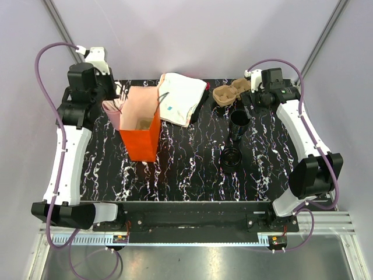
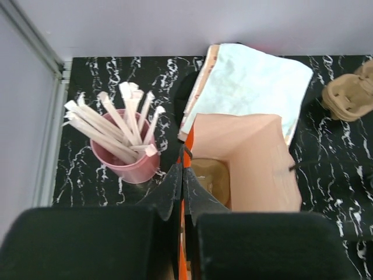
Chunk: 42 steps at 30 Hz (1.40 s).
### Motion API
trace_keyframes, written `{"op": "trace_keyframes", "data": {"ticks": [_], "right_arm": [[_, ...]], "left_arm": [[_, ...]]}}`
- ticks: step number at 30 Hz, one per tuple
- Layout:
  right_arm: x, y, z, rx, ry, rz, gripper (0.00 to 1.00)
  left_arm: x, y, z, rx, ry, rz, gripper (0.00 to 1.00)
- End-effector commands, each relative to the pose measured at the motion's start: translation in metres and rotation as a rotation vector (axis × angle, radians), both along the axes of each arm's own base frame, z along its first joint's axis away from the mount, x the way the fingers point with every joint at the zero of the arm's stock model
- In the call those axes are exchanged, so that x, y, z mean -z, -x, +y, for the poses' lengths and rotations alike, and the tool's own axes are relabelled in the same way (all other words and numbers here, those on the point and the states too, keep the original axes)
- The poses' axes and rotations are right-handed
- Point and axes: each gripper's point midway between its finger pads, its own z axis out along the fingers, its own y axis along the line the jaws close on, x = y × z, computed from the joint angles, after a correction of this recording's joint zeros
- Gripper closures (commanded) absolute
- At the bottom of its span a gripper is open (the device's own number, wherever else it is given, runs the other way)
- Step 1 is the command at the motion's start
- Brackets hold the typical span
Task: Pack the takeout coffee
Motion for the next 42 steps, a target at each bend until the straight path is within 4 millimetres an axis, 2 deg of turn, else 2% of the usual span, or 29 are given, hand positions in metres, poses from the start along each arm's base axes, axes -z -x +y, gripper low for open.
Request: {"op": "trace_keyframes", "data": {"ticks": [1,6,7,8,11,17,20,21,23,24,26,27,29,30,31,33,34,38,39,42], "right_arm": [[-0.017,-0.004,0.002,-0.001,-0.031,-0.058,0.17],[-0.017,-0.004,0.003,-0.003,-0.033,-0.058,0.17],[-0.018,-0.003,0.003,-0.004,-0.032,-0.059,0.18],[-0.018,-0.003,0.003,-0.004,-0.033,-0.059,0.17],[-0.016,-0.004,0.004,-0.005,-0.034,-0.056,0.17],[-0.014,-0.005,0.006,-0.007,-0.044,-0.053,0.18],[-0.014,-0.004,0.006,-0.005,-0.051,-0.05,0.18],[-0.014,-0.004,0.007,-0.007,-0.053,-0.051,0.18],[-0.014,-0.003,0.007,-0.007,-0.057,-0.05,0.18],[-0.015,-0.002,0.007,-0.007,-0.058,-0.052,0.18],[-0.014,0.0,0.007,-0.011,-0.055,-0.049,0.18],[-0.014,0.0,0.006,-0.009,-0.052,-0.048,0.18],[-0.014,0.0,0.004,-0.004,-0.044,-0.051,0.18],[-0.012,0.0,0.003,0.0,-0.038,-0.046,0.18],[-0.012,0.0,0.003,0.002,-0.033,-0.047,0.18],[-0.01,0.0,-0.003,0.022,-0.023,-0.042,0.18],[-0.009,0.0,-0.005,0.026,-0.024,-0.041,0.18],[0.001,-0.002,-0.011,0.044,-0.031,-0.012,0.2],[0.003,-0.003,-0.012,0.045,-0.034,-0.007,0.21],[0.009,-0.006,-0.009,0.04,-0.047,0.011,0.23]], "left_arm": [[-0.019,-0.002,0.024,-0.061,-0.038,-0.089,1.0],[-0.012,-0.002,0.041,-0.092,-0.048,-0.075,1.0],[-0.013,0.0,0.04,-0.087,-0.048,-0.08,1.0],[-0.013,0.001,0.05,-0.111,-0.053,-0.079,1.0],[-0.019,0.006,0.058,-0.129,-0.064,-0.093,0.98],[-0.025,0.006,0.07,-0.163,-0.066,-0.108,0.97],[-0.02,0.001,0.07,-0.161,-0.066,-0.092,0.93],[-0.019,-0.001,0.07,-0.159,-0.065,-0.09,0.81],[-0.019,-0.003,0.07,-0.158,-0.064,-0.089,0.66],[-0.019,-0.004,0.07,-0.158,-0.064,-0.089,0.54],[-0.021,-0.004,0.07,-0.157,-0.064,-0.093,0.4],[-0.027,-0.004,0.068,-0.15,-0.062,-0.107,0.29],[-0.039,0.001,0.069,-0.152,-0.062,-0.13,0.2],[-0.045,0.004,0.06,-0.108,-0.05,-0.147,0.16],[-0.063,0.012,0.057,-0.091,-0.046,-0.192,0.1],[-0.082,0.022,0.044,-0.02,-0.031,-0.243,0.02],[-0.099,0.032,0.037,0.012,-0.026,-0.289,0.01],[-0.122,0.052,0.002,0.206,0.006,-0.325,0.01],[-0.123,0.058,-0.014,0.298,0.023,-0.326,0.01],[-0.125,0.069,-0.039,0.432,0.009,-0.33,0.01]]}}
